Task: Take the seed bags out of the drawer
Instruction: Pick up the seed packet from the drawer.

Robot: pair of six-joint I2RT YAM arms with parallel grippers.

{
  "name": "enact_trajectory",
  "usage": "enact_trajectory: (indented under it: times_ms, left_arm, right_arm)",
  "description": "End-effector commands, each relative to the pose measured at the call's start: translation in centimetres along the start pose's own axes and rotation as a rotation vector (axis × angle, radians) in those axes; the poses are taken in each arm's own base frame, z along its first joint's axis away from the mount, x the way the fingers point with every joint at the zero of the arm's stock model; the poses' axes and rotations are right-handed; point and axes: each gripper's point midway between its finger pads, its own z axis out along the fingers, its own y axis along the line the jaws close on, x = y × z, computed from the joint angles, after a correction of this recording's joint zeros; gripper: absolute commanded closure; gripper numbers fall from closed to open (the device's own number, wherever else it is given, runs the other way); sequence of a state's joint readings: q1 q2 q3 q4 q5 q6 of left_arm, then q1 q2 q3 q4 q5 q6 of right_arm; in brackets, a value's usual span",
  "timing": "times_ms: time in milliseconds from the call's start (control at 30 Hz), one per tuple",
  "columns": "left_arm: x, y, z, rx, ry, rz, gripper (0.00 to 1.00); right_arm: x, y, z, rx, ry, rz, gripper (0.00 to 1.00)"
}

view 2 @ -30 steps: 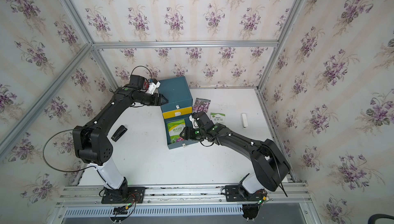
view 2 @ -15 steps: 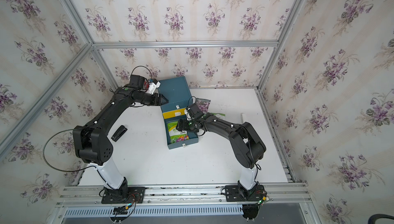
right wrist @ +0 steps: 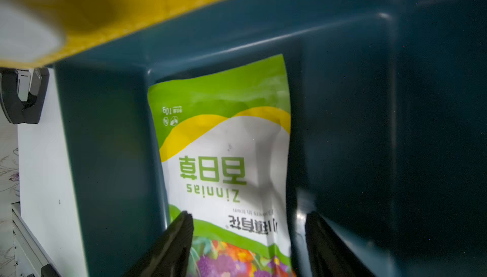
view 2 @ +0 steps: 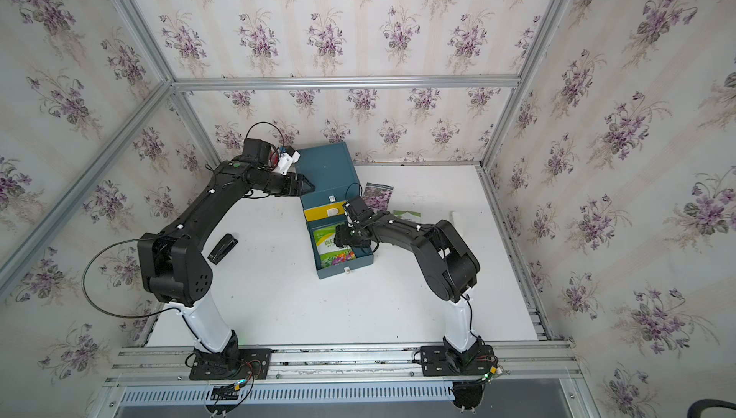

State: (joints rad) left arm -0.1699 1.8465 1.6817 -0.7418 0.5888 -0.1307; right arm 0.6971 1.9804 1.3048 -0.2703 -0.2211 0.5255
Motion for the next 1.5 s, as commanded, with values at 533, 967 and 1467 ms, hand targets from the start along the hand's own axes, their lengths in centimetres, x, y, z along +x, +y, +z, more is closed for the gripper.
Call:
enact_trajectory:
  times_ms: [533,967,1467]
  left_arm:
    - [8.1,3.9,0.3,-0.195,0.311,-0.07,0.24]
    - [8.0,3.9,0.4,-0.196,0.312,-0.072,0.24]
    - [8.0,4.0,0.3,-0.202,0.315,-0.07,0.24]
  right_arm:
    - [1.9,0.1,2.9,0.006,0.059,0.002,0.52]
    - [1.6,0.3,2.6,0.01,0.046,0.001,0.93]
    - [-0.6,2.4,-0.9,-0.037,-0.013,0.019,1.0]
